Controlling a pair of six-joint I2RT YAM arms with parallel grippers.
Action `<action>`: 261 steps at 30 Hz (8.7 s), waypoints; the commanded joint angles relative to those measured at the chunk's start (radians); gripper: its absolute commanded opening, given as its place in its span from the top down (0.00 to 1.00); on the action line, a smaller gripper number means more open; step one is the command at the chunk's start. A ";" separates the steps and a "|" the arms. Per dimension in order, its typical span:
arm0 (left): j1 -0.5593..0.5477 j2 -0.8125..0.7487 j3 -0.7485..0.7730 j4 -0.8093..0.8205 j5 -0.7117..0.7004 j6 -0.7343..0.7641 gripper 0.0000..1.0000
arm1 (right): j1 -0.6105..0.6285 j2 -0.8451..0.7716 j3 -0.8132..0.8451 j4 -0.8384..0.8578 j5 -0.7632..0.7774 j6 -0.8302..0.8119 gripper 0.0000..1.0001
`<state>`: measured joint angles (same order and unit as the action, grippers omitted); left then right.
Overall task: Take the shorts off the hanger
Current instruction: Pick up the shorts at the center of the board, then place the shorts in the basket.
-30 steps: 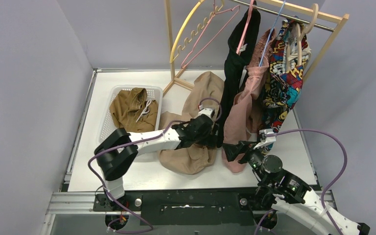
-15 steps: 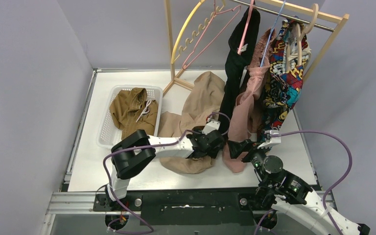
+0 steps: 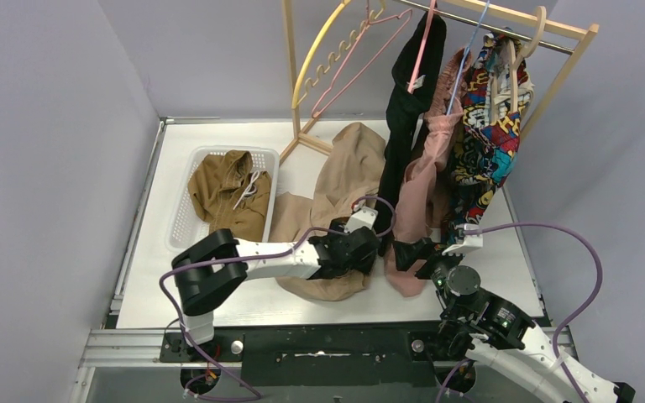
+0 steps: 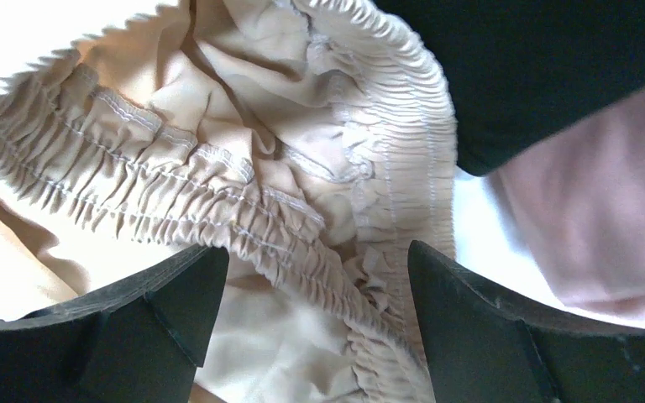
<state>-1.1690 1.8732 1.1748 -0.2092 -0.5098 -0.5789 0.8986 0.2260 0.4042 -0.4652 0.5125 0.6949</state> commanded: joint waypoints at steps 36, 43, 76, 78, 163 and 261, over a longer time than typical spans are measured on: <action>-0.108 -0.097 -0.065 -0.065 -0.161 -0.019 1.00 | 0.006 -0.022 0.033 0.030 0.097 0.081 0.10; -0.052 -0.464 -0.178 -0.004 -0.220 0.011 1.00 | 0.006 -0.005 0.036 0.050 0.092 0.080 0.10; 0.436 -0.334 -0.250 0.246 0.524 -0.049 0.35 | 0.007 0.112 0.030 0.157 0.055 0.075 0.09; 0.436 -0.301 -0.223 0.217 0.528 -0.060 0.33 | 0.006 0.116 0.030 0.160 0.055 0.075 0.09; 0.348 -0.341 -0.285 0.216 0.469 0.023 0.45 | 0.006 0.075 0.044 0.140 0.064 0.092 0.09; 1.225 -0.751 -0.193 -0.205 0.573 0.232 1.00 | 0.006 0.058 0.021 0.154 0.065 0.089 0.09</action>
<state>0.0078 1.0809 0.9569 -0.5156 0.0090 -0.3584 0.8993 0.2886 0.4099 -0.3546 0.5461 0.7883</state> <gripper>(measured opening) 0.139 0.911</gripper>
